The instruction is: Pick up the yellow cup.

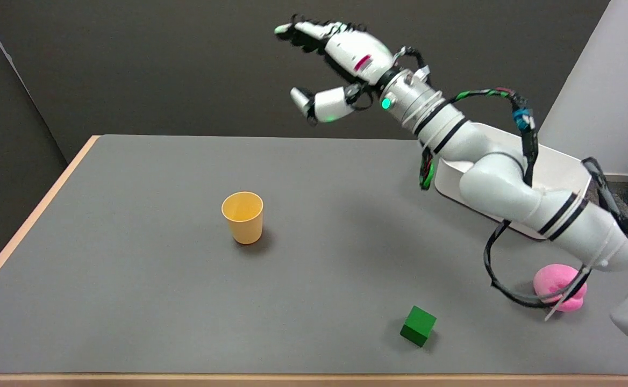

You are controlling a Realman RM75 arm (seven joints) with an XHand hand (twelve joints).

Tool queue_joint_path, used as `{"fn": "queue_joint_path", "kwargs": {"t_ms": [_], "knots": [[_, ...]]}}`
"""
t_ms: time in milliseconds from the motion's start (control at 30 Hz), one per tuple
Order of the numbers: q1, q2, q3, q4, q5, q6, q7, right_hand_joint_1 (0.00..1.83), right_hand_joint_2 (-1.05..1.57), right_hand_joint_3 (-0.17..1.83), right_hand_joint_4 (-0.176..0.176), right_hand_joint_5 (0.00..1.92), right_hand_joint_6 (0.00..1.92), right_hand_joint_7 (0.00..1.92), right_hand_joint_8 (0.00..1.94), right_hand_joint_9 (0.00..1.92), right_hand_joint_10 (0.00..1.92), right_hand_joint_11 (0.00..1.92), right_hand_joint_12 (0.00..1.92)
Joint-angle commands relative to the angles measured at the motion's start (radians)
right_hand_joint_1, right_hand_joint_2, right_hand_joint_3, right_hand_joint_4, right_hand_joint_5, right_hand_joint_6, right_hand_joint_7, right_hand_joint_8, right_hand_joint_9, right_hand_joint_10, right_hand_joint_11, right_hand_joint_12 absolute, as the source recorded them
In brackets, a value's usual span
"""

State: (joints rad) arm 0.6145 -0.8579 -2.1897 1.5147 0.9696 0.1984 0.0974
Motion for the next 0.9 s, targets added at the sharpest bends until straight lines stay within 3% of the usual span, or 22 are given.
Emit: {"fn": "queue_joint_path", "kwargs": {"t_ms": [33, 500, 900], "knots": [[-0.230, -0.064, -0.020, 0.259, 0.018, -0.073, -0.246, 0.71, 0.69, 0.99, 0.091, 0.18, 0.42, 0.33, 0.38, 0.30, 0.71, 0.20, 1.27], [-0.232, -0.208, -0.112, 0.122, 0.023, -0.125, -0.316, 0.76, 0.68, 0.98, 0.088, 0.17, 0.40, 0.30, 0.35, 0.27, 0.68, 0.18, 1.25], [-0.117, -0.288, -0.171, -0.022, 0.102, -0.116, -0.413, 0.77, 0.68, 0.99, 0.086, 0.18, 0.42, 0.28, 0.32, 0.25, 0.66, 0.16, 1.23]]}}
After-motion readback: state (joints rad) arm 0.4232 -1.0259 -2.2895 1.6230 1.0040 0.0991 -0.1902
